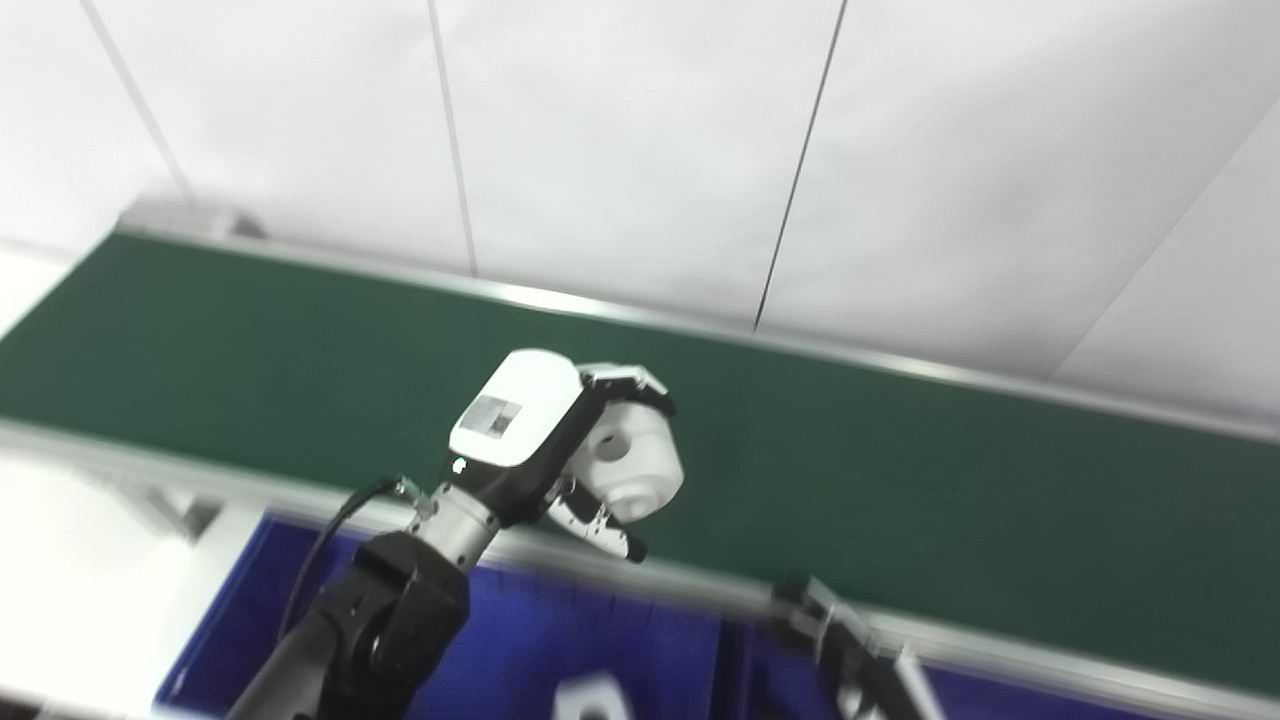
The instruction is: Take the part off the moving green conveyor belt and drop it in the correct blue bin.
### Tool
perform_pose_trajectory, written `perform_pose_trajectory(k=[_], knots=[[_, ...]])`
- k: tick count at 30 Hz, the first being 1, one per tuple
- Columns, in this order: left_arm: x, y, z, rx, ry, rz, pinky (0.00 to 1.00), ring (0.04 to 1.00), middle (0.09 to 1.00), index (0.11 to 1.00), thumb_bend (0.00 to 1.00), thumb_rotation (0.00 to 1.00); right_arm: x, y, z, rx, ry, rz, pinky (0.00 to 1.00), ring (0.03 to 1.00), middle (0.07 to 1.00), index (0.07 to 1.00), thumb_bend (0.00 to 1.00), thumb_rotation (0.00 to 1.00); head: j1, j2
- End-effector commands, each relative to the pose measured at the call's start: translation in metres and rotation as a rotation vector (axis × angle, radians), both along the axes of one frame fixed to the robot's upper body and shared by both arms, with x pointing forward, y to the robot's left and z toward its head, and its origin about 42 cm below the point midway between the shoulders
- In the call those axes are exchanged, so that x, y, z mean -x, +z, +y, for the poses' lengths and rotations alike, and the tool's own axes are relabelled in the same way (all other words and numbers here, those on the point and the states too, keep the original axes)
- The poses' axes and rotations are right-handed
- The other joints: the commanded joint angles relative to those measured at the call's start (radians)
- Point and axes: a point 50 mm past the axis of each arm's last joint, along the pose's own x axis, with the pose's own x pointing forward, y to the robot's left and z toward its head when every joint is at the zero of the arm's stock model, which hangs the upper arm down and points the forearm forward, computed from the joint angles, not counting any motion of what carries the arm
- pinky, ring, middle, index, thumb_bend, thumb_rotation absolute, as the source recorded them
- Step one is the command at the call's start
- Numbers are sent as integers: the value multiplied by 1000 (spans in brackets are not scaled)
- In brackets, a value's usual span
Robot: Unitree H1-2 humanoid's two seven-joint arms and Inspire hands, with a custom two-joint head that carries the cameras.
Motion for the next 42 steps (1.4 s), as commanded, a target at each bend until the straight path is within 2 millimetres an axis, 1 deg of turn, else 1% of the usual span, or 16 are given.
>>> perform_pose_trajectory(k=[1,2,3,4,5,9,10,12,17,23,27,30,34,37,39,42], knots=[[20,6,-7,8,-21,12,337,382,463,509,521,0,-9,15,-3,-22,-2,-54,771,829,862,891,879,953,13,19],[28,4,-9,2,-25,32,328,364,451,512,521,0,-10,17,-5,-23,-2,-59,769,825,856,885,876,951,16,23],[36,3,-11,-5,-27,48,326,362,450,512,521,0,-12,20,-7,-23,-2,-64,767,824,855,884,874,950,37,41],[41,0,-12,-9,-26,61,324,359,450,511,521,0,-13,22,-8,-23,-1,-70,764,821,853,882,871,950,37,41],[46,-1,-13,-11,-20,74,318,353,447,512,521,0,-14,24,-9,-24,-1,-75,760,817,851,880,865,950,58,59],[64,-13,-15,-15,10,122,317,353,448,510,521,0,-19,29,-15,-24,12,-79,757,812,853,878,864,953,78,80],[67,-16,-16,-16,12,131,302,342,434,512,519,0,-20,31,-17,-26,18,-78,758,815,858,882,867,951,86,90],[70,-25,-19,-23,13,145,279,317,416,512,518,0,-22,33,-20,-35,23,-77,760,816,864,883,873,934,98,96],[73,-50,-25,-39,0,161,286,316,419,509,519,0,-22,33,-26,-45,24,-59,762,818,865,877,886,911,109,94],[69,-63,-25,-44,6,177,297,349,440,508,520,0,-21,30,-25,-55,27,-53,764,816,864,873,878,892,91,81],[67,-66,-23,-42,34,157,301,353,440,508,521,0,-20,29,-23,-50,26,-51,764,814,862,877,879,898,85,74],[66,-66,-21,-30,70,126,283,322,417,511,518,0,-18,29,-23,-48,23,-45,770,816,860,878,890,899,83,71],[69,-56,-13,-31,177,102,239,276,395,507,516,0,-17,30,-23,-56,19,-43,777,820,863,881,887,892,84,65],[72,-49,-5,-56,232,106,278,332,422,512,518,0,-16,30,-24,-52,21,-47,773,819,859,877,875,894,89,65],[72,-45,1,-80,250,120,282,335,428,511,519,0,-16,30,-26,-46,23,-47,772,818,857,879,872,902,89,67],[71,-39,7,-107,255,139,234,288,403,505,517,0,-16,31,-27,-45,24,-39,778,824,863,881,882,898,91,71]])
